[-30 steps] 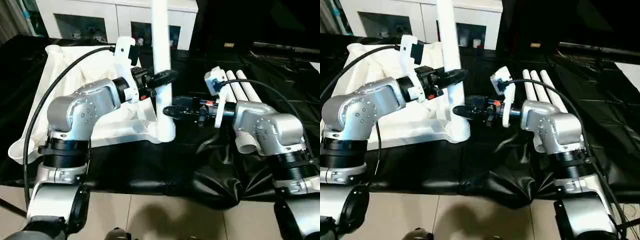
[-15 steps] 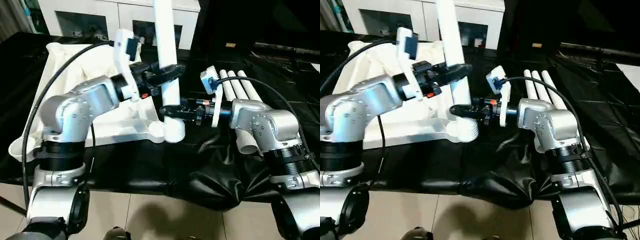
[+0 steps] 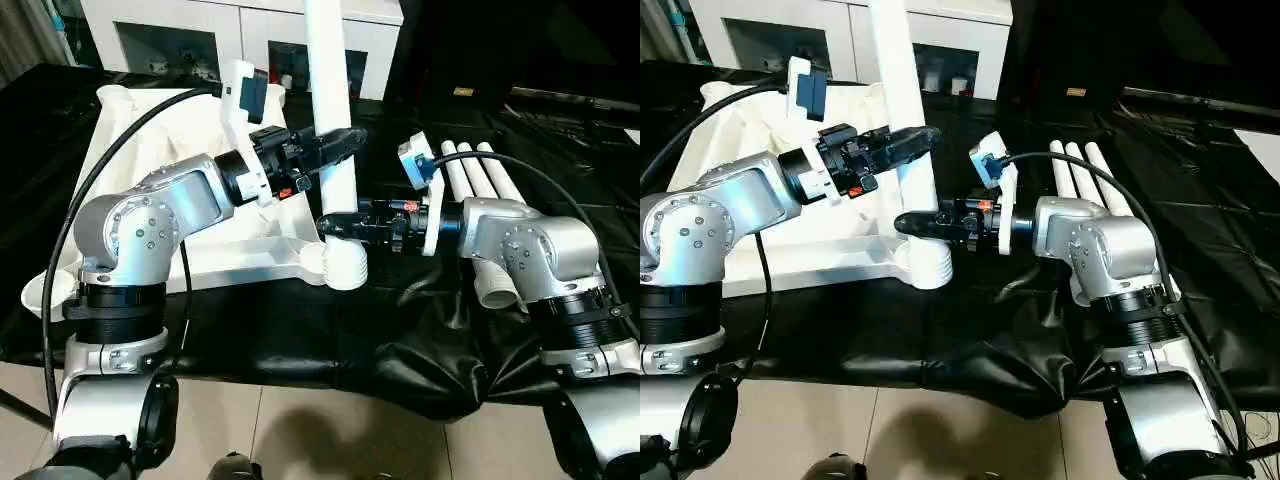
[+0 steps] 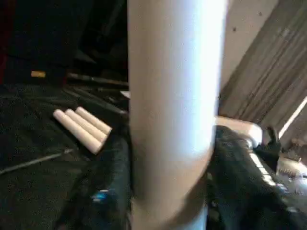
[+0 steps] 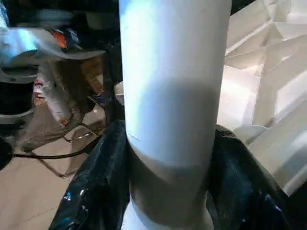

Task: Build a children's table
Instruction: Pick table leg

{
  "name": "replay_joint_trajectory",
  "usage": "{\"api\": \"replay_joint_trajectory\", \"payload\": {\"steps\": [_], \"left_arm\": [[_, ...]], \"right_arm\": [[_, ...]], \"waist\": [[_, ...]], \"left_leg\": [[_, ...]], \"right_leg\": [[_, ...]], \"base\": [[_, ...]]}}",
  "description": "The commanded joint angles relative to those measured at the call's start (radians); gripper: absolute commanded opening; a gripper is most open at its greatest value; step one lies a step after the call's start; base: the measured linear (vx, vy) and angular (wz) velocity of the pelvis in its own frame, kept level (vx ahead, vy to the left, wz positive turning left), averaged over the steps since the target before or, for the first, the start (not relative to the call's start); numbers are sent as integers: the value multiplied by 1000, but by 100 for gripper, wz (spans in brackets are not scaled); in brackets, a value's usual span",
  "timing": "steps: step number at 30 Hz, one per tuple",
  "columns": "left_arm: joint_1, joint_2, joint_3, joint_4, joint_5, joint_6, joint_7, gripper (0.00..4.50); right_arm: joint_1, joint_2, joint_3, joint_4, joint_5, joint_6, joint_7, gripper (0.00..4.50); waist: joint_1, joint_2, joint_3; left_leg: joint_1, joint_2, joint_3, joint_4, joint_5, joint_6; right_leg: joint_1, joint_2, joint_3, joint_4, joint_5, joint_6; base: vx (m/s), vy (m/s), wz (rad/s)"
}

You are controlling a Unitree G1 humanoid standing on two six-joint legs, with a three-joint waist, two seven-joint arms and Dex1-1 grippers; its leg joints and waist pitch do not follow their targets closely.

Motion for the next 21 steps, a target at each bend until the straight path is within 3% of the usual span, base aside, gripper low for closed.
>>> {"api": "replay_joint_trajectory", "payload": {"steps": [1, 2, 5, 12, 14, 16, 21], "left_arm": [[-13, -10, -19, -1, 57, -40, 58, 262], [-7, -14, -35, -5, 97, -65, 91, 291], [26, -64, -104, -26, 227, -131, 232, 299], [39, -133, -111, -31, 257, -108, 352, 297], [32, -147, -96, -10, 276, -108, 411, 261], [27, -151, -86, -1, 287, -117, 432, 261], [19, -160, -56, 12, 307, -147, 463, 208]], "right_arm": [[-4, 6, -19, -8, -24, -25, -46, 187], [-1, 17, -22, -12, -34, -37, -72, 187], [14, 76, 7, -34, -84, -74, -171, 187], [12, 141, 31, -30, -141, -117, -287, 186], [5, 171, 29, -16, -163, -128, -350, 186], [3, 179, 28, -11, -173, -134, -370, 186], [1, 191, 29, -8, -196, -143, -397, 186]], "waist": [[2, -6, -92], [1, -7, -92], [0, -7, -92], [-2, -7, -92], [-3, -3, -92], [-3, -4, -92], [-3, -3, -92]], "left_leg": [[18, 40, -16, -61, 33, 32], [18, 40, -16, -61, 32, 31], [19, 43, -16, -62, 33, 24], [17, 38, -16, -61, 33, 18], [19, 40, -17, -62, 24, 11], [20, 39, -17, -63, 16, 6], [20, 38, -17, -64, 14, 4]], "right_leg": [[65, -80, 47, -50, 110, -254], [66, -81, 48, -51, 102, -244], [65, -83, 49, -51, 92, -228], [65, -78, 48, -51, 113, -232], [62, -79, 48, -51, 103, -229], [63, -78, 48, -53, 93, -224], [63, -78, 48, -53, 103, -218]], "base": [[0, 0, 0], [0, 0, 0], [0, 0, 0], [0, 0, 0], [0, 0, 0], [0, 0, 0], [0, 0, 0]]}}
